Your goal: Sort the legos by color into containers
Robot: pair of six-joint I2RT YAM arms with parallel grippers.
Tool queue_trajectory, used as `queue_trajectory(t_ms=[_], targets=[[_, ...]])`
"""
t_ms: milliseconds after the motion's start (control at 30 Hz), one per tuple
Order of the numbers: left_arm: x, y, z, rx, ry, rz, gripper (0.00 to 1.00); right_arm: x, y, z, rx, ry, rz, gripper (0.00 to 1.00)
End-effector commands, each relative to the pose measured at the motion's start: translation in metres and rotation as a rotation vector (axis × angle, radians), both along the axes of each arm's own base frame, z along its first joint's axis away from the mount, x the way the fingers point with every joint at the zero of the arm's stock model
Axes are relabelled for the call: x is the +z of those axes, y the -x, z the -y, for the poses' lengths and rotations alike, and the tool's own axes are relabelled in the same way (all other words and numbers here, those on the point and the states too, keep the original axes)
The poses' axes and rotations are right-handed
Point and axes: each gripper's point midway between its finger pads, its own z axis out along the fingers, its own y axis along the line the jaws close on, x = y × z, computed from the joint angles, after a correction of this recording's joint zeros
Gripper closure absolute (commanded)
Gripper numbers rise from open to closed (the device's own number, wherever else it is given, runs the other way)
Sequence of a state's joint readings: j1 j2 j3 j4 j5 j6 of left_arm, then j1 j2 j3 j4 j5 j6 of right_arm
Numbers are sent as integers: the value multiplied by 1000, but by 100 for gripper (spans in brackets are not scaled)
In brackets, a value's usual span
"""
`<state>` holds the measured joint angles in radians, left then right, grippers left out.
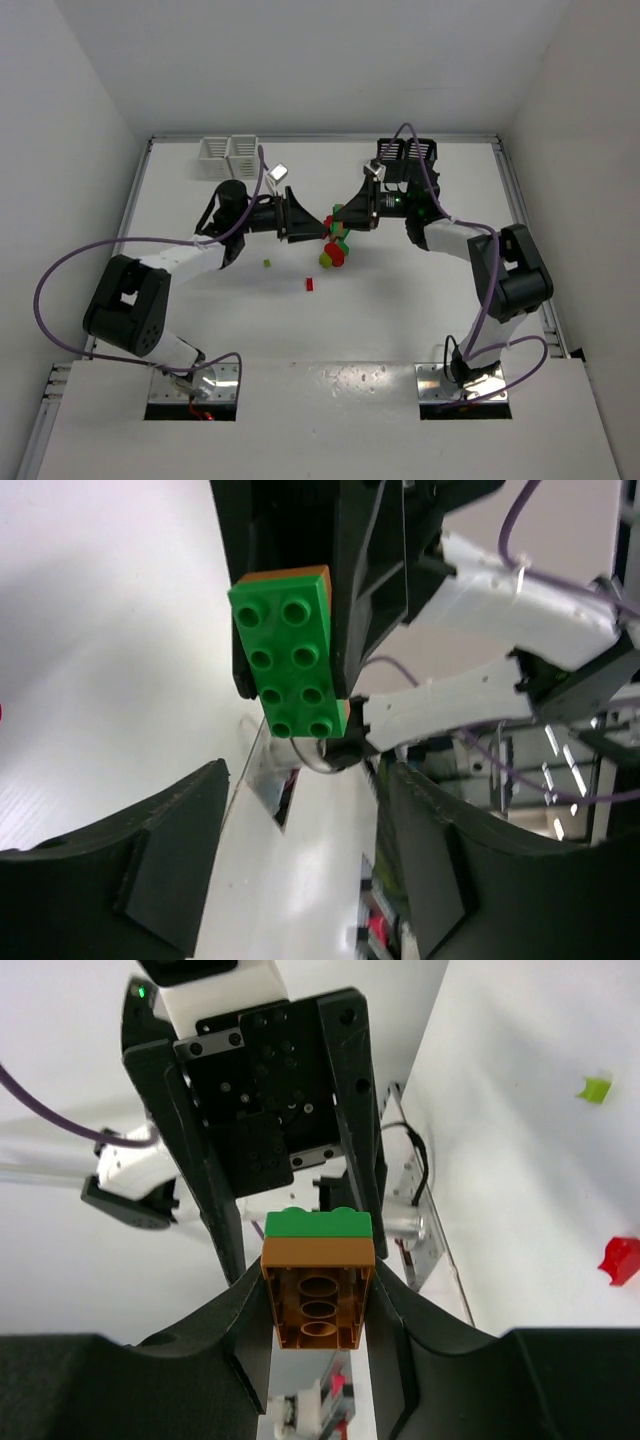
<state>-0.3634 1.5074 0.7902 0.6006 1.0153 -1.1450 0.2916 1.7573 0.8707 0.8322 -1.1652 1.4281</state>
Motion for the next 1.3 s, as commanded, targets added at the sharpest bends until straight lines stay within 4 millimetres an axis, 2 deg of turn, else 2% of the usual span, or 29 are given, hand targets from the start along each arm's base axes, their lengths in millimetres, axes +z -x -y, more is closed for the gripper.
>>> queue_trajectory(t_ms=[0, 33, 133, 200, 233, 367, 400, 533, 733, 800, 1000, 1267], targets=[[22, -9, -6, 85, 69, -13, 31, 36, -8, -2, -80, -58, 108, 100], [32, -13, -7, 119, 104, 19, 34, 36, -6, -1, -97, -66, 91, 100], [33, -14, -9, 155, 129, -11, 37, 43, -10, 3, -141, -92, 74, 100], [23, -9, -11, 156, 129, -54, 40, 46, -9, 4, -141, -93, 75, 100], [26, -8, -11, 154, 147, -43, 40, 50, -7, 4, -141, -94, 78, 100], [33, -5, -13, 161, 161, -32, 39, 48, -3, 2, -132, -89, 77, 100], [31, -5, -13, 162, 157, -42, 33, 48, -3, 2, -132, -89, 77, 100], [38, -7, -12, 160, 165, -24, 21, 47, 0, 3, -133, -85, 65, 100], [38, -4, -5, 133, 156, -24, 21, 43, -4, 2, -133, -79, 39, 100], [36, -6, -4, 133, 149, -24, 26, 42, -2, -2, -115, -77, 22, 100], [39, -12, 2, 124, 151, -20, 31, 40, 0, -5, -106, -73, -15, 100], [34, -10, 9, 97, 146, -44, 31, 42, 1, -12, -96, -85, -29, 100]])
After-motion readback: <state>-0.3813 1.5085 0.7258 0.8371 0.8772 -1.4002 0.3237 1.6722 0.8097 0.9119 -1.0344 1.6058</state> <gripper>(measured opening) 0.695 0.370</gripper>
